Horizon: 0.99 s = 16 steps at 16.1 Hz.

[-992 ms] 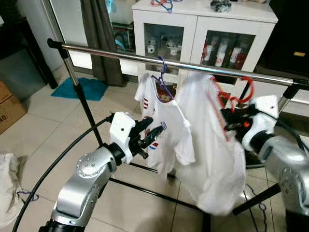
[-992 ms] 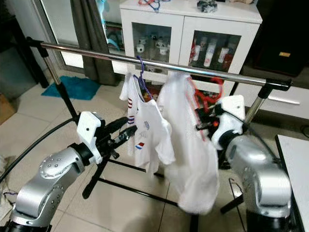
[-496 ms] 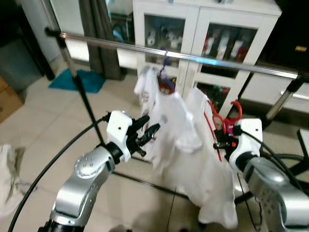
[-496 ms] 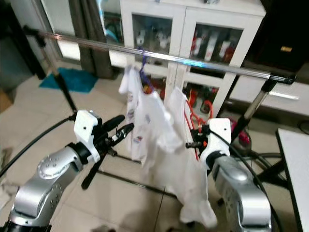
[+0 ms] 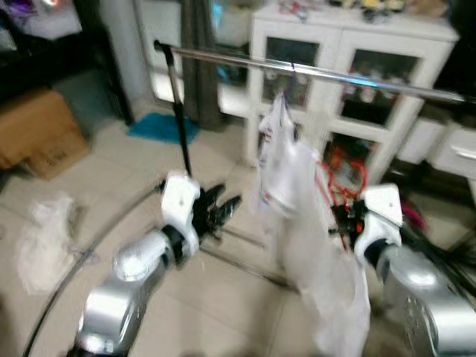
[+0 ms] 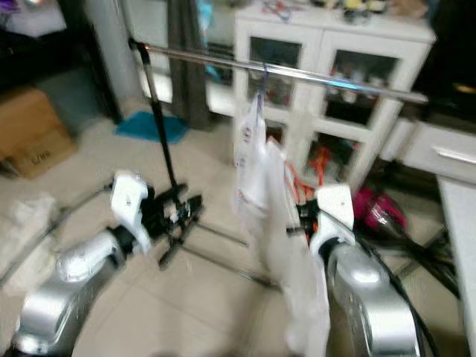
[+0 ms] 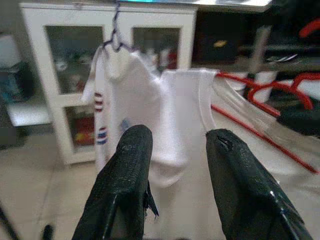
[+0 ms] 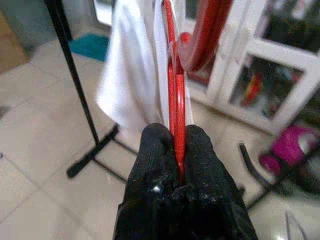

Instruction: Hang hanger

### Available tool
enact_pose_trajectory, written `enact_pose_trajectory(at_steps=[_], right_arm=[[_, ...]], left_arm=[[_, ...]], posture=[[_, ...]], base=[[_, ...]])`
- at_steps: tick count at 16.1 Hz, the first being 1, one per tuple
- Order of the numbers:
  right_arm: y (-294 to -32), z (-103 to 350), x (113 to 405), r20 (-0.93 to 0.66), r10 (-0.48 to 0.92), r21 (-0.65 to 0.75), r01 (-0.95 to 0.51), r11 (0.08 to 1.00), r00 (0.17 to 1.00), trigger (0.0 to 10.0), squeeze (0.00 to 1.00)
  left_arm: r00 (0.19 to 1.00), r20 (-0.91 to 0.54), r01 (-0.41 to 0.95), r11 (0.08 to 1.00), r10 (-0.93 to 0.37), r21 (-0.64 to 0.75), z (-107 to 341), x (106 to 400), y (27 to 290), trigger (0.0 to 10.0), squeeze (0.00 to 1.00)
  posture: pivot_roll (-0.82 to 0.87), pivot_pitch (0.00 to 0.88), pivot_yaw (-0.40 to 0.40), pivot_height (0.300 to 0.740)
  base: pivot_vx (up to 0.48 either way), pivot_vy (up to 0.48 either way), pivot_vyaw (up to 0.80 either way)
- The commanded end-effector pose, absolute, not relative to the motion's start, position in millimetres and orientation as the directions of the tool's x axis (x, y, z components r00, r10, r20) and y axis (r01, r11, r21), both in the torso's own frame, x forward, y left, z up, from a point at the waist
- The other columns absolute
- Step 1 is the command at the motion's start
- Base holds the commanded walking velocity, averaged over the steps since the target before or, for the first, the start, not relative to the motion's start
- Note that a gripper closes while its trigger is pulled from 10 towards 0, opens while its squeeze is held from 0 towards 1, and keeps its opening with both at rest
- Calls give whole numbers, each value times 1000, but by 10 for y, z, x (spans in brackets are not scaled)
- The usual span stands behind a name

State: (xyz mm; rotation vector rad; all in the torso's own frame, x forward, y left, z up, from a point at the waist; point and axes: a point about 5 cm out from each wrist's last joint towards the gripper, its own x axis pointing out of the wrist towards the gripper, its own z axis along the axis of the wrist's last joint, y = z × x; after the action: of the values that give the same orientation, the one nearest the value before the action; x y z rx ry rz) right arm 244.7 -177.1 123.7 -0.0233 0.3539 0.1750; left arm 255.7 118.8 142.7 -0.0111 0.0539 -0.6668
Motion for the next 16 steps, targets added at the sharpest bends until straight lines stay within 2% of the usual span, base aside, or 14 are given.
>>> enact_pose_trajectory(at_steps=[1, 4, 5, 8, 11, 16], right_arm=[[-1777, 1356, 2455, -310, 171, -10, -183, 983, 935, 10000, 0], [-1742, 1325, 2430, -336, 185, -13, -201, 980, 924, 10000, 0], [-1736, 1311, 2425, -337, 192, -14, -209, 978, 921, 10000, 0], [-1725, 1286, 2413, -338, 212, -13, -229, 973, 917, 10000, 0], [-1737, 1277, 2417, -368, 202, -1, -218, 976, 908, 10000, 0], [-1528, 1524, 2539, -210, 366, -23, -379, 925, 906, 10000, 0]], left_arm=[[785, -43, 617, 786, -618, -25, 1453, 2560, 1188, 10000, 0], [797, -52, 601, 799, -602, -31, 1435, 2526, 1240, 10000, 0], [801, -52, 596, 803, -597, -34, 1433, 2514, 1256, 10000, 0], [805, -53, 590, 807, -591, -36, 1432, 2499, 1272, 10000, 0], [805, -53, 590, 807, -591, -31, 1436, 2502, 1272, 10000, 0], [827, -102, 556, 831, -553, 6, 1408, 2660, 1328, 10000, 0]], posture=[[61, 0, -10, 740], [63, 0, -12, 740], [64, 0, -14, 740], [70, 0, -19, 740], [71, 0, -18, 740], [69, 0, -13, 740]], base=[[0, 0, 0], [0, 0, 0], [0, 398, 0], [0, 442, -719], [0, 442, 0], [0, 65, 0]])
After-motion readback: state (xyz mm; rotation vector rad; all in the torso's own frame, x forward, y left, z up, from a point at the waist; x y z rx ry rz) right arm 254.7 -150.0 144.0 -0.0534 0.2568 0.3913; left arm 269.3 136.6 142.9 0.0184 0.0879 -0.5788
